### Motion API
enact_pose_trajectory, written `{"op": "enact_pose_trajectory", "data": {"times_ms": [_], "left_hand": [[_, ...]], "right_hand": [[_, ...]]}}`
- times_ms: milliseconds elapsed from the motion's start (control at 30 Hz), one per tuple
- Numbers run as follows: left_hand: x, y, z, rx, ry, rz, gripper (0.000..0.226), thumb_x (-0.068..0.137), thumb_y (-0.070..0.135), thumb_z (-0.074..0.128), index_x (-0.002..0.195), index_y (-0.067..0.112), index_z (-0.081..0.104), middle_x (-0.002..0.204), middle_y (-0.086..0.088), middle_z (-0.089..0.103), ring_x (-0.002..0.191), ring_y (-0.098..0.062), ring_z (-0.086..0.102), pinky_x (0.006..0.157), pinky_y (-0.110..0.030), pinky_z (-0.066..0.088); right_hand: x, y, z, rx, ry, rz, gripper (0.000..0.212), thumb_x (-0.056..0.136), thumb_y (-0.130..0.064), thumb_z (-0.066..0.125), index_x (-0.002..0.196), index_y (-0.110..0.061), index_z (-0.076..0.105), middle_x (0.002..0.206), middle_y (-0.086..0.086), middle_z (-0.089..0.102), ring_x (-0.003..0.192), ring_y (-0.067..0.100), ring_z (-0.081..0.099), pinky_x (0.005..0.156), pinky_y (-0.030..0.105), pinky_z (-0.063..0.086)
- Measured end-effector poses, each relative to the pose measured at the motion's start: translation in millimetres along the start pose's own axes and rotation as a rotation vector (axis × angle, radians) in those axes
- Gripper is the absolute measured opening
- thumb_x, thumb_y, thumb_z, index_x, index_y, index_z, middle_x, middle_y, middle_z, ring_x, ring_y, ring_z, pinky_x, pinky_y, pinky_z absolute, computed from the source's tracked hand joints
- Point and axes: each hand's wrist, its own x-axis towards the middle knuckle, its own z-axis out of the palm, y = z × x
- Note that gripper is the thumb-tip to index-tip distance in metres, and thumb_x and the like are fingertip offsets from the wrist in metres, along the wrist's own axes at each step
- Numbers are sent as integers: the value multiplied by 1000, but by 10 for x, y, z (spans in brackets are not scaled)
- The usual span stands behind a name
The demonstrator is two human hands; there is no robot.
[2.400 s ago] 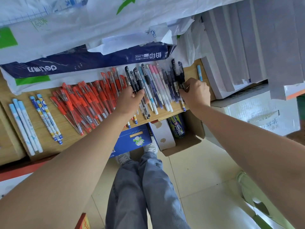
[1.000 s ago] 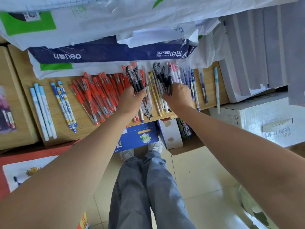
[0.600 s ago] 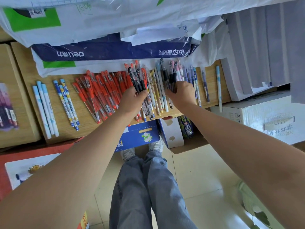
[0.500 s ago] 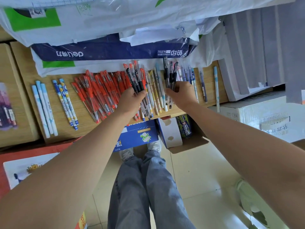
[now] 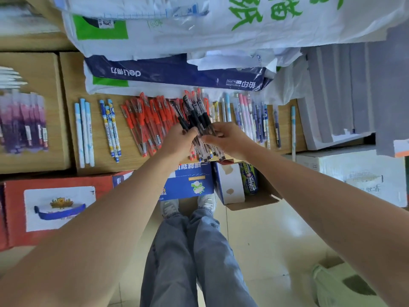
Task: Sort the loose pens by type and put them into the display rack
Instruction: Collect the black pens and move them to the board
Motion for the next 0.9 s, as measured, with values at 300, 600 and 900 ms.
{"op": "enact_pose_trajectory", "data": {"times_ms": [300,600,900], "left_hand": [[-277,-159,-403,-105,127,-12,22,99,18,50,102,-1,59,66,-6,49,50,-13,44,51,-22,38],[-419,-299,-854,-441,183,-92,18,97,18,54,85,5,58,59,-5,49,44,-11,39,43,-22,28],[-398,-422,-1399,-543,204,-56,25,101,14,45,77,10,52,62,-5,47,39,-5,37,41,-19,24]], "right_hand": [[-21,-484,341,-95,-114,-87,20,94,-23,60,110,-13,66,84,-7,70,73,1,65,54,11,43],[84,-921,747,-253,-147,-155,24,94,-32,58,105,-15,71,92,-2,71,61,3,58,62,25,45],[286,-1365,1179,-331,-209,-117,28,94,-35,57,109,-16,70,102,6,72,96,38,66,86,47,51]]}}
